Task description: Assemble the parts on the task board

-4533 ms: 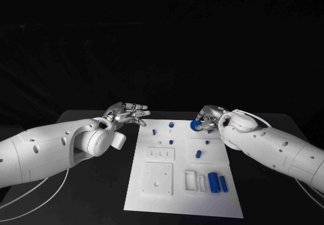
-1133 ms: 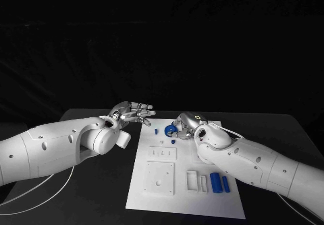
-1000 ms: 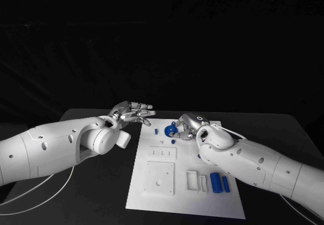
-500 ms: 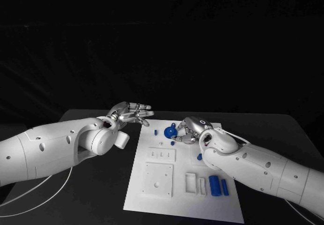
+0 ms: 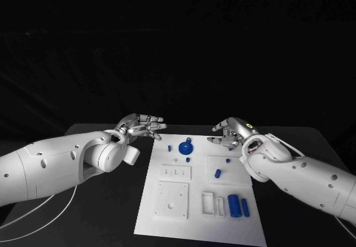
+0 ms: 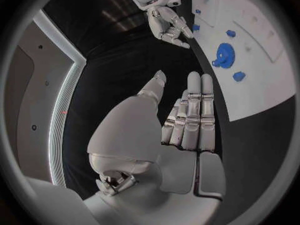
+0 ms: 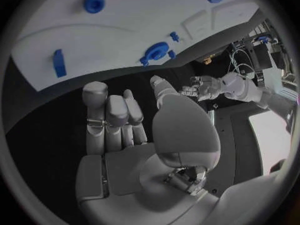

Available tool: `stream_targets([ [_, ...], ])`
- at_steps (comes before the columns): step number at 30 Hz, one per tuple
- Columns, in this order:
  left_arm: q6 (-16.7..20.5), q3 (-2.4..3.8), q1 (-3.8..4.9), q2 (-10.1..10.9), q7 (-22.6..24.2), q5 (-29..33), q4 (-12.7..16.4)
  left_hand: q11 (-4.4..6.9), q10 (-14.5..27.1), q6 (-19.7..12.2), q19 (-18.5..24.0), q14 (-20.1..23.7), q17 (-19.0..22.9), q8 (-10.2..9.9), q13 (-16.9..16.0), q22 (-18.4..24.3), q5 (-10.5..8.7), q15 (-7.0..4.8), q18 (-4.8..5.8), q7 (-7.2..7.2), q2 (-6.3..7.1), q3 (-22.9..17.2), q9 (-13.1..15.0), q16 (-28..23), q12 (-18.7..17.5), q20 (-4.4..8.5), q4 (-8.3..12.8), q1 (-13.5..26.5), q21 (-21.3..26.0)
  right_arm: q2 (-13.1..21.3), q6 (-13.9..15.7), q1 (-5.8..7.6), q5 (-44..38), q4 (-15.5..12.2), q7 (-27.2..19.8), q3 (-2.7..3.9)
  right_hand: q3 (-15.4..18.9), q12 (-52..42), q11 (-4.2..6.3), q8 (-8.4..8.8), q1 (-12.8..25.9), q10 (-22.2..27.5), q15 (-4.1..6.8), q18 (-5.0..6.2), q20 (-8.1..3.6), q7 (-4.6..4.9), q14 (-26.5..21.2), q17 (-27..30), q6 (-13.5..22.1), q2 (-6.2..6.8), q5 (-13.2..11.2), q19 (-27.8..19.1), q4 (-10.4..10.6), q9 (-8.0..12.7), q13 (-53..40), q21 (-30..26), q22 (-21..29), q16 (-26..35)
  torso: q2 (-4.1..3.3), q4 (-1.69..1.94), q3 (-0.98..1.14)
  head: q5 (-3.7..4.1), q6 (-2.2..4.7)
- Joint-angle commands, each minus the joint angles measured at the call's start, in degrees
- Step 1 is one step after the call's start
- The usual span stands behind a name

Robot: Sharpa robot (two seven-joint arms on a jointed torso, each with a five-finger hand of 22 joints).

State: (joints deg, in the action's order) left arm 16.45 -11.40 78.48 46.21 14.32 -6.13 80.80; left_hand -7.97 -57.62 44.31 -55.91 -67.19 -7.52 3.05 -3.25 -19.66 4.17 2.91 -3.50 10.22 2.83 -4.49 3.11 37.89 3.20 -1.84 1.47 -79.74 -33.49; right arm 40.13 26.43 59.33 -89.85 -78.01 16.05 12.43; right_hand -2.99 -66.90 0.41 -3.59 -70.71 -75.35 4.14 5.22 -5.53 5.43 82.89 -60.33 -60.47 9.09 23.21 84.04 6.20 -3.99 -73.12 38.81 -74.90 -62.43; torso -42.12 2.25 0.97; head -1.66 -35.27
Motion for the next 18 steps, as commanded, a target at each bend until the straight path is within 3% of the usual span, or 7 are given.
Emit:
stream_targets([
  [1, -0.4, 0.06, 0.18, 0.0, 0.7, -0.1, 0.0, -0.11, 0.4, -0.2, 0.4, -0.2, 0.1, 0.0, -0.1, 0.1, 0.28, 0.12, -0.74, -0.12, -0.23, -0.2, -0.1, -0.4, 0.2, -0.26, -0.1, 0.4, 0.1, 1.6, 0.3, -0.15, 7.2, -1.0, -6.2, 1.04, 4.0, -0.1, -0.37, -0.05, -0.9, 0.1, -0.13, 0.77, 0.37, 0.19, 0.0, 0.0, 0.1, -1.34, 1.6, 2.9, -1.4, 0.0, 0.0, -0.2, -4.1, 0.3, 0.34, -0.65, 0.22, -0.09, 0.17],
  [5, -0.5, 0.05, 0.16, 0.1, 0.8, 0.0, -0.3, -0.11, 0.4, -0.2, 0.5, -0.1, 0.1, 0.0, -0.1, 0.1, 0.3, 0.14, -0.71, -0.12, -0.27, -0.2, -0.1, -0.4, 0.2, -0.28, 0.0, 0.4, 0.2, 4.0, -1.6, -0.74, 9.4, -1.5, -9.2, 2.62, 4.9, -0.1, -0.44, -0.03, -2.5, 0.1, -0.14, 0.85, 0.41, 0.26, 0.0, -0.1, 0.2, -1.67, 0.4, 2.9, -3.5, 0.1, -0.1, 0.0, -4.2, 0.3, 0.5, -1.02, 0.55, -0.25, 0.25],
  [8, -0.6, 0.05, 0.11, 0.1, 0.9, 0.0, -0.6, -0.11, 0.4, -0.2, 0.5, -0.1, 0.1, 0.0, -0.1, 0.1, 0.3, 0.14, -0.71, -0.12, -0.27, -0.2, -0.1, -0.4, 0.2, -0.28, 0.0, 0.4, 0.2, 5.5, -4.4, -1.04, 11.7, -1.1, -12.0, 3.28, 4.1, -0.1, -0.48, -0.02, -4.3, 0.2, -0.16, 0.82, 0.45, 0.39, 0.0, -0.2, 0.1, -2.59, 0.7, 2.8, -6.7, 0.1, -0.1, -0.2, -4.2, 0.3, 0.55, -1.14, 0.61, -0.09, 0.05],
  [12, -0.7, 0.04, 0.03, 0.2, 1.1, 0.0, -0.9, -0.1, 0.4, 0.0, 0.6, 0.0, 0.1, 0.0, -0.1, 0.2, 0.28, 0.16, -0.67, -0.15, -0.33, -0.1, 0.0, -0.5, 0.2, -0.3, 0.1, 0.4, 0.3, 6.9, -7.9, -1.24, 13.2, 0.2, -15.2, 3.66, 2.4, -0.1, -0.53, 0.02, -4.9, 0.3, -0.2, 0.61, 0.48, 0.46, 0.0, -0.5, -0.3, -3.25, 1.0, 2.7, -11.1, 0.2, -0.1, -0.9, -4.2, 0.3, 0.67, -1.4, 0.88, 0.04, 0.1],
  [18, -0.8, 0.04, -0.03, 0.3, 1.3, 0.0, -1.2, -0.11, 0.3, 0.0, 0.7, 0.2, 0.2, 0.0, -0.1, 0.3, 0.31, 0.19, -0.63, -0.14, -0.36, -0.1, 0.0, -0.6, 0.2, -0.33, 0.2, 0.3, 0.4, 7.7, -10.2, -1.34, 14.1, 3.1, -17.8, 3.84, 2.6, 0.0, -0.54, 0.0, -4.9, 0.4, -0.26, 0.53, 0.48, 0.55, 0.0, -0.7, 0.1, -3.37, 0.5, 2.7, -12.7, 0.1, 0.0, -1.0, -4.2, 0.3, 0.75, -1.87, 1.08, 0.35, 0.08],
])
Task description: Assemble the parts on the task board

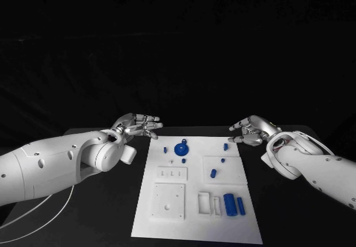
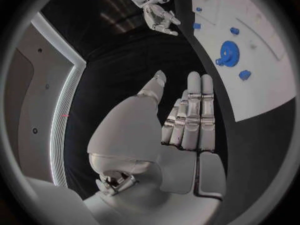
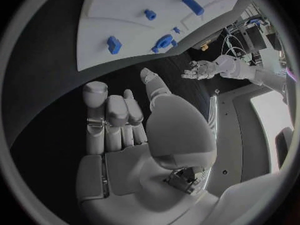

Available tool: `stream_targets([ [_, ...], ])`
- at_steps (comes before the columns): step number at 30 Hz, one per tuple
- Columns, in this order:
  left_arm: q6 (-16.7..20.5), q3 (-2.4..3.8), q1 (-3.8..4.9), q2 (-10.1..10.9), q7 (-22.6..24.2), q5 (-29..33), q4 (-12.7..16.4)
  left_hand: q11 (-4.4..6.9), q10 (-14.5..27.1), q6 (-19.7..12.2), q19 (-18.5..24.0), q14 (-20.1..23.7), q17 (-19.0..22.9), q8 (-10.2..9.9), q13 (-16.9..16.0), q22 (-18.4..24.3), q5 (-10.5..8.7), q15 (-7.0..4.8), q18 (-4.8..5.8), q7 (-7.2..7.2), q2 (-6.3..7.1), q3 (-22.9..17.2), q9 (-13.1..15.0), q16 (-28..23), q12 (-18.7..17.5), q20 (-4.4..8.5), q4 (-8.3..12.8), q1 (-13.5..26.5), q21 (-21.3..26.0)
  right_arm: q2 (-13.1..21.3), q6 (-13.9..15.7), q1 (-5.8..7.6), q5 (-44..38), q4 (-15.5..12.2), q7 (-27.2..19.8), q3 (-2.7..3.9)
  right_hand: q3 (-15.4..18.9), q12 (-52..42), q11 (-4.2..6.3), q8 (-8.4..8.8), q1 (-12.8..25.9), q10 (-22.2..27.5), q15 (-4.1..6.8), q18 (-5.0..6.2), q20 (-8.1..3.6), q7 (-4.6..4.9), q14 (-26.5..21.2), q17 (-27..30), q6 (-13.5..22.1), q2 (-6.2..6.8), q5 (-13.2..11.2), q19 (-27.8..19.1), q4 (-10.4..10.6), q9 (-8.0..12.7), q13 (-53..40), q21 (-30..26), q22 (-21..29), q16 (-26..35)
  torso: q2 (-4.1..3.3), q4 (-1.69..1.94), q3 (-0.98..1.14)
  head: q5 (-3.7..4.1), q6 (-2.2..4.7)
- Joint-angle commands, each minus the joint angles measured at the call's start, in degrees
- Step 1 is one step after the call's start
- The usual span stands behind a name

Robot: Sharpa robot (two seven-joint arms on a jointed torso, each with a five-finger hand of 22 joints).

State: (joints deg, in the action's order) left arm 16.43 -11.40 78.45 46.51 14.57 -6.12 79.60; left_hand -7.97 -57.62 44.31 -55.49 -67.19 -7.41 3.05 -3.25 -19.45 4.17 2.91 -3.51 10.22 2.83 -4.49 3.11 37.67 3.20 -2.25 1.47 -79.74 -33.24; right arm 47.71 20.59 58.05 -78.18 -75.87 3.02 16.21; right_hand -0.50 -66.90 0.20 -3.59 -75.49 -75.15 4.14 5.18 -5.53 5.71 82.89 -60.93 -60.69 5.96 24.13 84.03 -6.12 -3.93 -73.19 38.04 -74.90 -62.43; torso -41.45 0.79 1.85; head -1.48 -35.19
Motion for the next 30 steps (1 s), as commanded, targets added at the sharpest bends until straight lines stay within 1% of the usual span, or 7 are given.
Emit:
stream_targets([
  [1, -0.9, 0.05, 0.0, 0.0, 1.1, 0.0, -0.1, -0.1, 0.3, 0.0, 0.3, 0.2, 0.1, 0.0, -0.1, 0.0, 0.31, 0.19, -0.63, -0.13, -0.36, -0.1, 0.0, -0.4, 0.2, 0.08, 0.2, 0.3, 0.2, 0.2, -4.5, -0.07, 2.5, 1.5, -5.0, 0.08, 0.3, 0.1, -0.34, -0.03, -0.1, 0.3, -0.28, 0.6, 0.5, 0.29, -0.1, -0.1, 0.4, -0.28, -0.5, 2.7, -0.5, 0.1, 0.1, -0.3, -4.2, 0.3, 0.08, -0.37, 0.13, 0.27, -0.01],
  [6, -1.2, 0.05, -0.01, -0.1, 1.1, 0.0, -0.3, -0.11, 0.4, 0.0, 0.2, 0.2, 0.1, 0.0, -0.1, 0.1, 0.28, 0.2, -0.62, -0.13, -0.43, 0.0, 0.0, -0.5, 0.2, 0.08, 0.3, 0.3, 0.3, 0.4, -5.1, -0.09, 1.8, 2.9, -5.4, 0.11, 0.3, 0.0, -0.4, 0.0, -0.7, 0.2, -0.31, 0.63, 0.54, 0.38, 0.0, -0.3, 0.7, -0.55, -1.5, 2.7, -1.1, 0.1, 0.1, -0.1, -4.3, 0.3, 0.07, -0.23, 0.15, 0.6, -0.15],
  [11, -1.5, 0.05, -0.02, -0.1, 1.4, -0.1, -0.8, -0.11, 0.4, -0.1, 0.2, 0.1, 0.1, 0.0, -0.1, 0.1, 0.27, 0.17, -0.62, -0.13, -0.43, 0.0, 0.0, -0.5, 0.2, 0.11, 0.4, 0.2, 0.3, -0.6, -5.3, -0.4, 1.0, 5.0, -5.7, 0.11, -0.4, 0.0, -0.43, -0.02, -0.9, 0.2, -0.38, 0.66, 0.57, 0.45, 0.0, -0.4, 0.7, -0.64, -2.0, 2.7, -1.9, 0.1, 0.1, -0.1, -4.3, 0.2, 0.07, -0.25, 0.11, 0.43, -0.19],
  [17, -1.6, 0.05, -0.08, -0.2, 1.7, -0.1, -1.5, -0.1, 0.3, 0.0, 0.2, 0.1, 0.1, 0.0, -0.1, 0.1, 0.26, 0.16, -0.62, -0.13, -0.5, 0.0, 0.0, -0.5, 0.2, 0.12, 0.5, 0.2, 0.3, -2.0, -4.2, -1.23, 0.4, 6.9, -4.9, 0.1, -1.3, -0.1, -0.46, 0.01, -0.6, 0.2, -0.36, 0.71, 0.6, 0.47, 0.0, -0.5, 0.9, -0.6, -3.2, 2.7, -2.2, 0.1, 0.1, -0.1, -4.3, 0.2, 0.07, 0.17, 0.15, 0.65, -0.43],
  [20, -1.6, 0.05, -0.12, -0.2, 1.8, -0.2, -1.7, -0.1, 0.3, 0.0, 0.2, 0.1, 0.1, 0.0, -0.1, 0.1, 0.26, 0.16, -0.62, -0.13, -0.5, 0.0, 0.0, -0.5, 0.2, 0.12, 0.5, 0.2, 0.3, -2.9, -4.0, -1.75, 0.5, 8.3, -4.6, 0.09, -1.4, -0.1, -0.48, 0.03, -0.7, 0.2, -0.37, 0.72, 0.61, 0.5, 0.0, -0.5, 1.1, -0.52, -3.3, 2.7, -2.2, 0.1, 0.1, -0.1, -4.3, 0.3, 0.07, 0.13, 0.05, 0.57, -0.49],
  [21, -1.6, 0.05, -0.13, -0.2, 1.8, -0.2, -1.8, -0.1, 0.3, 0.0, 0.2, 0.1, 0.1, 0.0, -0.1, 0.1, 0.26, 0.16, -0.62, -0.13, -0.5, 0.0, 0.0, -0.5, 0.2, 0.12, 0.5, 0.2, 0.3, -3.1, -4.0, -1.89, 0.5, 8.6, -4.5, 0.09, -1.4, -0.1, -0.48, 0.03, -0.7, 0.2, -0.37, 0.72, 0.61, 0.5, 0.0, -0.5, 1.1, -0.52, -3.3, 2.7, -2.2, 0.1, 0.1, -0.1, -4.3, 0.3, 0.04, 0.19, 0.05, 0.55, -0.49],
  [30, -1.7, 0.05, -0.16, -0.2, 1.8, -0.2, -1.9, -0.09, 0.3, 0.1, 0.1, 0.0, 0.1, 0.0, -0.1, 0.1, 0.26, 0.14, -0.62, -0.14, -0.69, 0.2, 0.0, -0.5, 0.2, 0.15, 0.8, 0.2, 0.2, -4.3, -4.4, -2.81, 0.5, 10.4, -4.3, 0.08, -1.7, 0.0, -0.52, 0.0, -0.6, 0.3, -0.41, 0.76, 0.64, 0.56, 0.0, -0.5, 1.3, -0.32, -3.3, 2.7, -2.3, 0.1, 0.1, -0.3, -4.2, 0.3, 0.07, -0.06, 0.04, 0.27, -0.79],
])
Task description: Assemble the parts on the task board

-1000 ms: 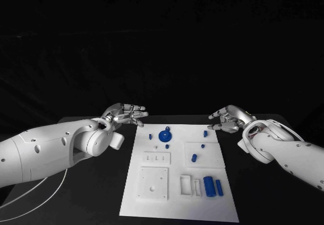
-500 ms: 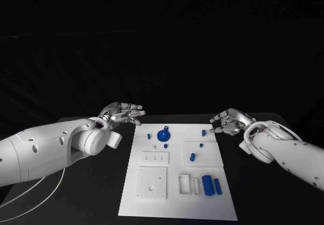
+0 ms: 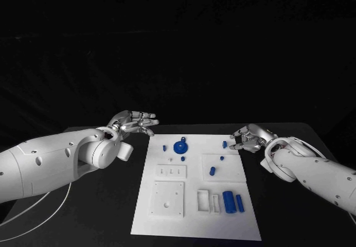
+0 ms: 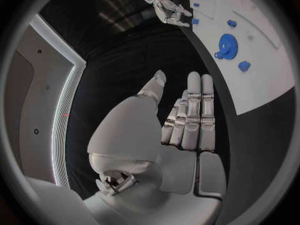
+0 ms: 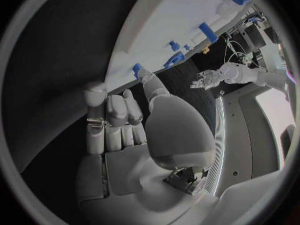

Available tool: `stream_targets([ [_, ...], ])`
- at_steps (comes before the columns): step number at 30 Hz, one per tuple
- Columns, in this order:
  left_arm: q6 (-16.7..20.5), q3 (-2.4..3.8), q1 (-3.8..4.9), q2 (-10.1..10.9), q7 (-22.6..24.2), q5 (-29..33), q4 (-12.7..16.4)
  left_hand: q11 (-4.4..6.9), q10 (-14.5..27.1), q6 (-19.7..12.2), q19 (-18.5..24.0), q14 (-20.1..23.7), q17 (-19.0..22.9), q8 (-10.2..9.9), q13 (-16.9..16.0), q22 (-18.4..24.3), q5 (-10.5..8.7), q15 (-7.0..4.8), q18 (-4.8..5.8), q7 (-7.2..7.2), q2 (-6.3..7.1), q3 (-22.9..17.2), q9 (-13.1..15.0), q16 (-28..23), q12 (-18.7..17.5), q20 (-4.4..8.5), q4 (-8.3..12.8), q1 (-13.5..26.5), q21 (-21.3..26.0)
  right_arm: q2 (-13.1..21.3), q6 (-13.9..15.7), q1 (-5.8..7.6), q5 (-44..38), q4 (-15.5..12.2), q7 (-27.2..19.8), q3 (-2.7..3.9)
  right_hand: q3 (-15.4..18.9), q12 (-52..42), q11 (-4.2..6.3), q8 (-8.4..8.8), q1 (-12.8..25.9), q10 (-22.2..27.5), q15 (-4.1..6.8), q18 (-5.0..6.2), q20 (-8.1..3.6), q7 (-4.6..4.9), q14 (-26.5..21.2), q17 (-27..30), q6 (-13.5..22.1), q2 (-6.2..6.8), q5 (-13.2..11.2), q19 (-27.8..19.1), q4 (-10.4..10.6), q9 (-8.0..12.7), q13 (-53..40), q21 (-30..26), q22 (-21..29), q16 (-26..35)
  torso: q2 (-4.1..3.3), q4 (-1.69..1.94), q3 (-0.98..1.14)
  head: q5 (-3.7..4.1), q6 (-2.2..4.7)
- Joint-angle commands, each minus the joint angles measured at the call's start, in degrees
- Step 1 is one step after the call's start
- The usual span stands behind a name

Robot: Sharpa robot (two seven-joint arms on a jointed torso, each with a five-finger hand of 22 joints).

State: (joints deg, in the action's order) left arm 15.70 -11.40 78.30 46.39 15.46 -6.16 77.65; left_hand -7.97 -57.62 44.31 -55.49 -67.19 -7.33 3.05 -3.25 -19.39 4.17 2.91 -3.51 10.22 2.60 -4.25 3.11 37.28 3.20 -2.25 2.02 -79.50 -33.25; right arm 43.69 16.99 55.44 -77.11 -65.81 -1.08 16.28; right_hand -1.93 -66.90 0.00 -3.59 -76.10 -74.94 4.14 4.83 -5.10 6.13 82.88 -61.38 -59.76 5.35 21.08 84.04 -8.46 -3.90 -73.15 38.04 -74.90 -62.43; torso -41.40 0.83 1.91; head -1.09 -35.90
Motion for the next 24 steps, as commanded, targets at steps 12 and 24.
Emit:
stream_targets([
  [12, -1.0, 0.05, -0.01, -0.2, 0.9, -0.3, 0.0, -0.1, 0.3, 0.0, 0.1, 0.0, 0.0, 0.0, -0.1, 0.0, 0.26, 0.12, -0.63, -0.12, -0.52, 0.0, 0.0, 0.0, 0.2, 0.16, 0.4, -0.1, 0.2, -1.5, -0.2, -0.79, -0.6, 1.7, -0.5, 0.01, -0.4, 0.0, -0.34, -0.02, 0.1, 0.1, -0.41, 1.14, 0.24, 0.15, 0.0, 0.0, 0.4, 0.27, -0.3, 2.7, 0.0, 0.0, 0.1, -0.3, -4.2, 0.4, 0.04, -0.08, -0.05, -0.37, -0.19],
  [24, -1.0, 0.05, -0.01, -0.3, 0.8, -0.3, 0.0, -0.1, 0.3, 0.0, 0.1, 0.0, 0.0, 0.0, -0.1, 0.0, 0.26, 0.12, -0.63, -0.12, -0.52, 0.0, 0.0, 0.0, 0.2, 0.16, 0.4, -0.1, 0.2, -2.9, 0.1, -0.88, -0.3, 2.6, -0.7, 0.01, -0.6, -0.3, -0.29, -0.01, 0.5, 0.0, -0.4, 1.11, 0.23, 0.08, 0.0, -0.2, 0.1, -0.1, -1.0, 2.7, 0.3, 0.0, -0.1, -0.1, -4.3, 0.2, 0.05, -0.1, -0.05, -0.39, -0.59],
])
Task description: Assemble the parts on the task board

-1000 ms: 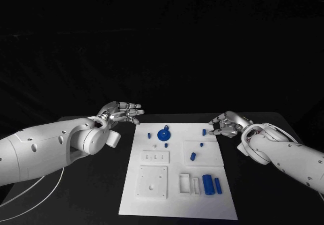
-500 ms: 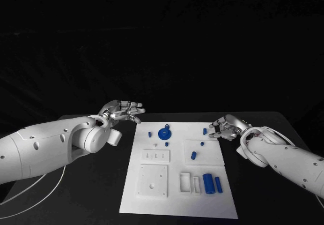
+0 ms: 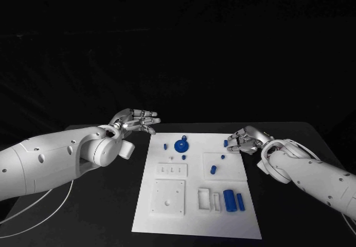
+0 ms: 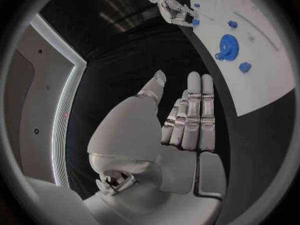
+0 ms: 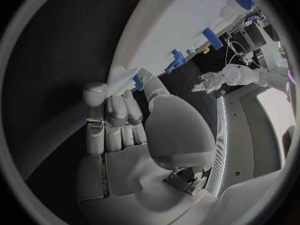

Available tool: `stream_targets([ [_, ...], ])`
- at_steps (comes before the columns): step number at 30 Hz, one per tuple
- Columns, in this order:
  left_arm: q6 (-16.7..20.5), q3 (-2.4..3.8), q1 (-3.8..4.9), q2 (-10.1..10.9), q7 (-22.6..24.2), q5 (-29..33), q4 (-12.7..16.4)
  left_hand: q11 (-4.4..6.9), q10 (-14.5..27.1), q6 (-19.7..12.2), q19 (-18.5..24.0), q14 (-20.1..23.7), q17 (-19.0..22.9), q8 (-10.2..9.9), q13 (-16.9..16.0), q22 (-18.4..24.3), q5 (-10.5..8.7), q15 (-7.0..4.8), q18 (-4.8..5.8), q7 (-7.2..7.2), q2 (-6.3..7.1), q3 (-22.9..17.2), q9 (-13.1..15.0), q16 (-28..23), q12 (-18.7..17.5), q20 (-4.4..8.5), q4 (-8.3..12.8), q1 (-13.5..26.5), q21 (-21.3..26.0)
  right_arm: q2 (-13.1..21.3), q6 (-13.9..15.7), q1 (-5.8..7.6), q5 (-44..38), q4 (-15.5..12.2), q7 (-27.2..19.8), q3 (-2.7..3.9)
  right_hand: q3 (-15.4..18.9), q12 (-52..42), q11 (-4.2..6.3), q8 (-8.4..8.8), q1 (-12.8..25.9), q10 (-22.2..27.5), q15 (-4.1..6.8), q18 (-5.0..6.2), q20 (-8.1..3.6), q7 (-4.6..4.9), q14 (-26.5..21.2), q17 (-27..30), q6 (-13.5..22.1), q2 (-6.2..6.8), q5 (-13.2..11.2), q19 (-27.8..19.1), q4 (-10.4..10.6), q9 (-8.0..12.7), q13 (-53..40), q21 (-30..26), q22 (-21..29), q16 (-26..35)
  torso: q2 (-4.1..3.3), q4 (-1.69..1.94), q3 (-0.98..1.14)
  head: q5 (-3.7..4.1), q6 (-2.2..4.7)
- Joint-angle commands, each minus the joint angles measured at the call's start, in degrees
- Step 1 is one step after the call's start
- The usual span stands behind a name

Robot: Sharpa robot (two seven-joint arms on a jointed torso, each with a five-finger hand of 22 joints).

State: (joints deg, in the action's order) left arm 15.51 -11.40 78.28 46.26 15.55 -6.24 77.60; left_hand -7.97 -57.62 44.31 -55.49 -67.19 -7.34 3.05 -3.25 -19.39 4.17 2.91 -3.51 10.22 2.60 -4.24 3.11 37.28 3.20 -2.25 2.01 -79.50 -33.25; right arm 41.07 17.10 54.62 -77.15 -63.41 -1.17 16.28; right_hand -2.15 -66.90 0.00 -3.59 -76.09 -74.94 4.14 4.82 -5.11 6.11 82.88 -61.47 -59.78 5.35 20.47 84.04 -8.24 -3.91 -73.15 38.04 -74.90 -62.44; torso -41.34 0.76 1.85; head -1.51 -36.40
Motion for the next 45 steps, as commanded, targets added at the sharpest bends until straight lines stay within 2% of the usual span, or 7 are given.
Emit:
stream_targets([
  [1, -0.8, 0.05, 0.01, -0.2, 0.7, -0.2, 0.1, -0.1, 0.3, 0.0, 0.1, 0.0, 0.0, 0.0, -0.1, 0.0, 0.27, 0.12, -0.63, -0.12, -0.53, 0.0, 0.0, 0.0, 0.2, 0.16, 0.4, -0.1, 0.2, -0.4, 0.0, -0.06, -0.2, 0.2, -0.7, 0.01, -0.4, -0.3, -0.29, -0.01, 0.5, 0.0, -0.4, 1.12, 0.24, 0.1, 0.0, -0.1, 0.1, -0.1, -0.3, 2.7, 0.1, 0.0, -0.1, -0.1, -4.3, 0.2, -0.01, -0.02, 0.01, 0.02, -0.09],
  [19, -0.9, 0.05, 0.01, -0.3, 0.5, -0.3, 0.0, -0.1, 0.3, 0.0, 0.1, 0.0, 0.0, 0.0, -0.1, 0.0, 0.27, 0.12, -0.63, -0.12, -0.53, 0.0, 0.0, 0.0, 0.2, 0.16, 0.4, -0.1, 0.2, -2.0, -0.4, -0.23, 0.2, 1.3, -1.1, 0.0, -1.1, -0.4, -0.19, -0.02, 0.9, -0.1, -0.33, 1.04, 0.17, -0.09, 0.0, -0.2, -0.8, -0.89, -1.6, 2.7, -0.1, 0.0, -0.2, -0.1, -4.3, 0.2, 0.01, -0.06, 0.02, -0.28, 0.0],
  [23, -0.9, 0.05, 0.01, -0.3, 0.5, -0.3, 0.0, -0.1, 0.3, 0.0, 0.1, 0.0, 0.0, 0.0, -0.1, 0.0, 0.27, 0.12, -0.63, -0.12, -0.53, 0.0, 0.0, 0.0, 0.2, 0.16, 0.4, -0.1, 0.2, -2.2, -0.3, -0.3, 0.2, 1.4, -1.1, 0.0, -2.5, -0.5, -0.14, 0.02, 1.1, -0.2, -0.23, 0.92, 0.08, -0.26, 0.0, -0.2, -1.7, -1.32, -3.5, 2.7, -0.7, 0.1, -0.2, 0.0, -4.3, 0.2, 0.03, -0.05, 0.04, -0.42, -0.02],
  [30, -0.9, 0.05, 0.01, -0.3, 0.4, -0.3, 0.0, -0.1, 0.3, 0.0, 0.1, 0.0, 0.0, 0.0, -0.1, 0.0, 0.27, 0.12, -0.63, -0.12, -0.53, 0.0, 0.0, 0.0, 0.2, 0.16, 0.4, -0.1, 0.2, -2.2, -0.1, -0.33, 0.3, 1.7, -1.2, -0.01, -5.8, -0.3, 0.05, 0.02, 1.6, 0.0, -0.04, 0.76, -0.11, -0.63, 0.0, -0.1, -3.3, -1.8, -6.1, 2.6, -1.4, 0.0, -0.1, -0.3, -4.2, 0.5, 0.01, -0.09, 0.02, -0.6, -0.11],
  [37, -0.9, 0.05, 0.01, -0.4, 0.4, -0.3, 0.0, -0.11, 0.4, -0.1, 0.2, -0.1, 0.0, 0.0, -0.1, -0.2, 0.31, 0.12, -0.66, -0.11, -0.65, 0.1, 0.0, 0.0, 0.2, 0.17, 0.5, -0.1, 0.0, -2.3, 0.6, -0.36, 0.4, 1.8, -1.5, -0.01, -10.2, -0.2, 0.7, -0.1, 1.8, 0.0, 0.47, 0.39, -0.55, -1.74, 0.0, -0.2, -7.1, -2.93, -10.1, 2.6, -1.9, -0.5, -0.1, -0.5, -4.2, 0.6, 0.0, -0.12, 0.04, -0.49, -0.17],
  [41, -0.9, 0.04, 0.01, -0.4, 0.4, -0.4, 0.0, -0.11, 0.4, -0.1, 0.2, -0.1, 0.0, 0.0, -0.1, -0.2, 0.31, 0.12, -0.66, -0.11, -0.65, 0.1, 0.0, 0.0, 0.2, 0.17, 0.5, -0.1, 0.0, -2.4, 2.0, -0.38, 0.4, 1.9, -2.0, -0.01, -13.7, 0.1, 1.01, -0.1, 2.1, -0.1, 0.89, -0.07, -0.99, -2.26, 0.0, -0.1, -9.4, -3.54, -9.6, 2.5, -2.3, -1.1, 0.1, -0.5, -4.2, 0.8, 0.02, -0.1, 0.04, -0.5, -0.2],
  [45, -0.9, 0.04, 0.01, -0.4, 0.4, -0.4, -0.1, -0.1, 0.3, -0.1, 0.3, 0.0, 0.0, 0.0, -0.1, -0.2, 0.29, 0.11, -0.65, -0.11, -0.69, 0.1, -0.1, -0.1, 0.2, 0.17, 0.6, -0.2, 0.0, -2.5, 3.8, -0.42, 0.4, 1.9, -2.2, -0.01, -16.7, 0.3, 1.23, -0.06, 2.6, -0.4, 1.25, -0.57, -1.46, -2.59, 0.0, -0.1, -11.3, -3.9, -10.7, 2.5, -3.2, -2.5, 0.1, -0.4, -4.3, 1.0, 0.0, -0.05, 0.1, -0.58, -0.24],
])
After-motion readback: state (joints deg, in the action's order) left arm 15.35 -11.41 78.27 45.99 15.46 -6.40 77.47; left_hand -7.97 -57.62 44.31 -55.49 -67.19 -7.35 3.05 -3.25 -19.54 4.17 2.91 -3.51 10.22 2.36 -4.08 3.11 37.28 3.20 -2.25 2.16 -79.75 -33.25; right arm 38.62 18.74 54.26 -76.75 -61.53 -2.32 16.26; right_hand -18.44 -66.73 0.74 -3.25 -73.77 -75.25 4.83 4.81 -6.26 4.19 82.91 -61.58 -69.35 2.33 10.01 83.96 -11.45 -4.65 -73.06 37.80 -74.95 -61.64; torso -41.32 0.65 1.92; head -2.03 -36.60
